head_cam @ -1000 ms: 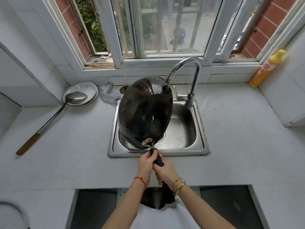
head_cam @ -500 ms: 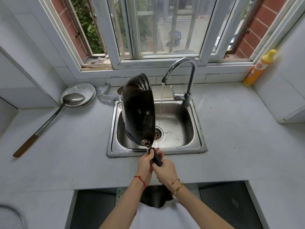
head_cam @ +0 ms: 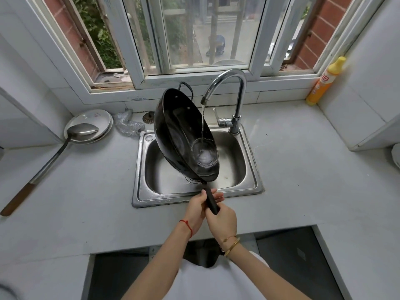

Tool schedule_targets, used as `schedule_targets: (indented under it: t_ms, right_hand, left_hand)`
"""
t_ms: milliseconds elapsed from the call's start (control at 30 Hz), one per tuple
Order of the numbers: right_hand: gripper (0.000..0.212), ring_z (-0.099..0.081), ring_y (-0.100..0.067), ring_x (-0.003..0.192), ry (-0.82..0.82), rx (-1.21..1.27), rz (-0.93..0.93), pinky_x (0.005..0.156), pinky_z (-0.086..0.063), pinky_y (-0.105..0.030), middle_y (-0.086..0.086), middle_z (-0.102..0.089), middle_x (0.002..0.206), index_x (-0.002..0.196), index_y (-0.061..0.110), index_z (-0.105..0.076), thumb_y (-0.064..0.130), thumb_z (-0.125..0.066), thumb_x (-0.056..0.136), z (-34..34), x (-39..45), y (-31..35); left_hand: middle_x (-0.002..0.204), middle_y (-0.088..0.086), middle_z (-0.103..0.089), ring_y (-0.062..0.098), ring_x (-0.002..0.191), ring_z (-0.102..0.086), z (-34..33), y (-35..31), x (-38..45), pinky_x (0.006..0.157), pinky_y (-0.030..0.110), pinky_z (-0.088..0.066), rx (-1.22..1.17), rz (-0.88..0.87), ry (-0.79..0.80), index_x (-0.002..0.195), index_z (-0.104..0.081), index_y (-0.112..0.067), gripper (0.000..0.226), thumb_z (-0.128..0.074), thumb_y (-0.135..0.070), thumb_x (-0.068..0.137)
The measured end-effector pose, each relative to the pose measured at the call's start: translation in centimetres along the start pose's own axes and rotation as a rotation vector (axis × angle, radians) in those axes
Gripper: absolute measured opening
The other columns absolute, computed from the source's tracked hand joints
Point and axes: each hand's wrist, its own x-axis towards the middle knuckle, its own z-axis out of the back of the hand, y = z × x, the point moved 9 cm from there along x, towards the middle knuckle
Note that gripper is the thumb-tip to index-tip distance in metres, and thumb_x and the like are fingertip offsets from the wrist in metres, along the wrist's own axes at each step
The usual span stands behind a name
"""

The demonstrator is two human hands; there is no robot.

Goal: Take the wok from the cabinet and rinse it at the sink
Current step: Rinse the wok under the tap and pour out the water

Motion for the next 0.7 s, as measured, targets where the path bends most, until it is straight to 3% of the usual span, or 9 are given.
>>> schedule_targets:
  t_ms: [100,200,333,400,533,700]
  right_hand:
    - [0.017,-0.062,-0.024,0.062,-0.035,0.004,-0.017,0.048,-0.038,-0.024,-0.005,-0.065,0.064,0.069,0.014,-0.063,0.021,-0.062,0.084,0.3,0.3,-0.6]
    - [0.015,-0.061,-0.019,0.063,-0.066,-0.021,-0.003,0.046,-0.034,-0.018,-0.001,-0.066,0.066,0.080,0.013,-0.068,0.025,-0.061,0.087,0.5,0.3,-0.9]
    - [0.018,-0.067,-0.021,0.070,-0.108,-0.027,-0.023,0.049,-0.039,-0.017,-0.001,-0.071,0.072,0.094,0.013,-0.071,0.026,-0.061,0.086,0.5,0.3,-1.7]
    - [0.023,-0.068,-0.021,0.073,-0.110,-0.032,-0.036,0.054,-0.048,-0.024,-0.002,-0.072,0.075,0.099,0.014,-0.072,0.028,-0.061,0.084,0.2,0.4,-2.1]
    - [0.021,-0.068,-0.020,0.074,-0.097,-0.012,-0.080,0.066,-0.058,-0.034,-0.001,-0.072,0.076,0.096,0.016,-0.070,0.030,-0.062,0.083,-0.4,0.5,-2.8]
    - [0.013,-0.067,-0.021,0.070,0.040,0.050,-0.179,0.060,-0.053,-0.026,-0.003,-0.068,0.070,0.079,0.017,-0.062,0.027,-0.064,0.085,-1.8,0.5,-3.6]
  left_hand:
    - [0.116,0.020,-0.069,0.028,0.106,-0.068,-0.2,0.1,0.2,0.091,0.032,-0.053,0.099,-0.012,0.003,0.123,-0.056,0.004,0.036,-0.045,-0.022,0.101]
    - [0.114,0.015,-0.071,0.019,0.100,-0.069,0.1,0.2,0.3,0.087,0.023,-0.056,0.229,-0.035,-0.012,0.123,-0.059,0.004,0.032,-0.056,-0.012,0.095]
    - [0.117,0.013,-0.069,0.020,0.102,-0.067,0.6,0.7,0.6,0.085,0.019,-0.055,0.297,-0.021,-0.022,0.116,-0.065,0.004,0.027,-0.060,-0.005,0.091]
    - [0.114,0.012,-0.070,0.024,0.105,-0.067,0.7,1.1,0.8,0.085,0.020,-0.056,0.285,-0.004,-0.016,0.115,-0.065,0.004,0.026,-0.058,-0.003,0.091]
    - [0.114,0.014,-0.070,0.027,0.112,-0.066,1.1,1.4,1.0,0.094,0.029,-0.054,0.234,0.021,0.021,0.122,-0.061,0.002,0.029,-0.054,-0.004,0.094]
    - [0.119,0.014,-0.069,0.026,0.115,-0.064,1.9,2.0,1.4,0.091,0.031,-0.053,0.163,0.056,0.067,0.126,-0.057,0.001,0.032,-0.050,-0.005,0.096]
